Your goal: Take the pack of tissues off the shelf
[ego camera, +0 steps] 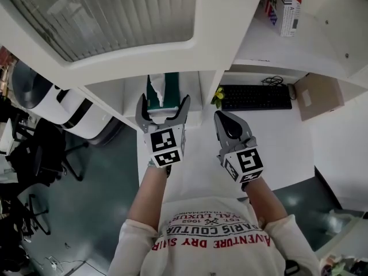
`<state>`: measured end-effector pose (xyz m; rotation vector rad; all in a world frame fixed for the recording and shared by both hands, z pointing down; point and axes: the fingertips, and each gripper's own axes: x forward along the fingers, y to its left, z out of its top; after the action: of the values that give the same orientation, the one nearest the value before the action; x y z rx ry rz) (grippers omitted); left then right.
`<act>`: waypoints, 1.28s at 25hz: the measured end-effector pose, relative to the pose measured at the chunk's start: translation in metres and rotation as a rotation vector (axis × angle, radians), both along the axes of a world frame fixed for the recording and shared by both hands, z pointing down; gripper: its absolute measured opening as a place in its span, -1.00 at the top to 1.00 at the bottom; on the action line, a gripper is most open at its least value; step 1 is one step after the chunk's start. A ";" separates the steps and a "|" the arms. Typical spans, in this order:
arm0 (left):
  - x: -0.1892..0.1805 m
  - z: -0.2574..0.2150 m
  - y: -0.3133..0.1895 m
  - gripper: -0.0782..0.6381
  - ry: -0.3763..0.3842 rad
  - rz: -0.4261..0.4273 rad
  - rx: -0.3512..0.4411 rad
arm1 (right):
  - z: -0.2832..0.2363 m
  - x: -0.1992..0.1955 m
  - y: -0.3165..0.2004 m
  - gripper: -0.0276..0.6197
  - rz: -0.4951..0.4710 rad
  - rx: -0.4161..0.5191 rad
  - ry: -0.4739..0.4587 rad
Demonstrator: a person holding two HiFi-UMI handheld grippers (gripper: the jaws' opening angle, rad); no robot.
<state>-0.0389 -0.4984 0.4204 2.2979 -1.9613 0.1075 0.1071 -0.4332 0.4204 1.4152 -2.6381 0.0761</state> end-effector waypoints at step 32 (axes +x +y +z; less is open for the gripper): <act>0.007 -0.025 0.116 -0.41 -0.084 0.078 -0.020 | -0.022 0.030 0.070 0.91 -0.058 0.028 0.010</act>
<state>-0.0324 -0.3828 0.3951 2.3941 -1.8995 0.2336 0.1367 -0.3628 0.3986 1.3430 -2.6804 0.0260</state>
